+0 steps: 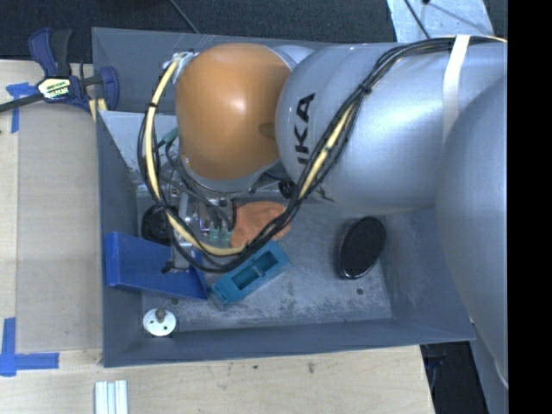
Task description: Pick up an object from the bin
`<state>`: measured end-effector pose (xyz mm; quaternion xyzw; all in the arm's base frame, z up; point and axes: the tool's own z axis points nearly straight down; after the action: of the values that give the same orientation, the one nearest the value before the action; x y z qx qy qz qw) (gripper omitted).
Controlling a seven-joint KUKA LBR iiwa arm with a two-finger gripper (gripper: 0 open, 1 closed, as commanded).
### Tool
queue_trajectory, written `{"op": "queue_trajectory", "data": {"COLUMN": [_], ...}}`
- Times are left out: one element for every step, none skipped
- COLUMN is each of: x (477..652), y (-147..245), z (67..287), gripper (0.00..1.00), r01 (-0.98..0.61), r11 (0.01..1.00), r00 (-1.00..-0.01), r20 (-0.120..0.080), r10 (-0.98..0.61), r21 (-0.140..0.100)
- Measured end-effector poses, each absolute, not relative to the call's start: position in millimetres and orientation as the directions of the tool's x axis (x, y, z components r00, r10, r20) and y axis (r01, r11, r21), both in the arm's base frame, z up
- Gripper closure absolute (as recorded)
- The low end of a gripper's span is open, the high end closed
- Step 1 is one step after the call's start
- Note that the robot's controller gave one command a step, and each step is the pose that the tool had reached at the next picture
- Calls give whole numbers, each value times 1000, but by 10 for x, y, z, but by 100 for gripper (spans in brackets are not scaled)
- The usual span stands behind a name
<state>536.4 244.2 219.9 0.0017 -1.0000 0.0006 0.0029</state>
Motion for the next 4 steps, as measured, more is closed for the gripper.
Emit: {"op": "queue_trajectory", "data": {"x": [5384, 5668, 5787, 5449], "y": [2432, 1873, 1596, 1529], "z": [2248, 2522, 2663, 2597], "gripper": [0, 0, 0, 0], "r01": [0, 33, 83, -12], "r11": [1000, 999, 997, 1000], "r00": [-1000, -999, -997, -1000], "r20": [-2, -2, -5, -4], "r10": [0, 33, 83, -12], "r21": [1, 2, -2, 2]}}
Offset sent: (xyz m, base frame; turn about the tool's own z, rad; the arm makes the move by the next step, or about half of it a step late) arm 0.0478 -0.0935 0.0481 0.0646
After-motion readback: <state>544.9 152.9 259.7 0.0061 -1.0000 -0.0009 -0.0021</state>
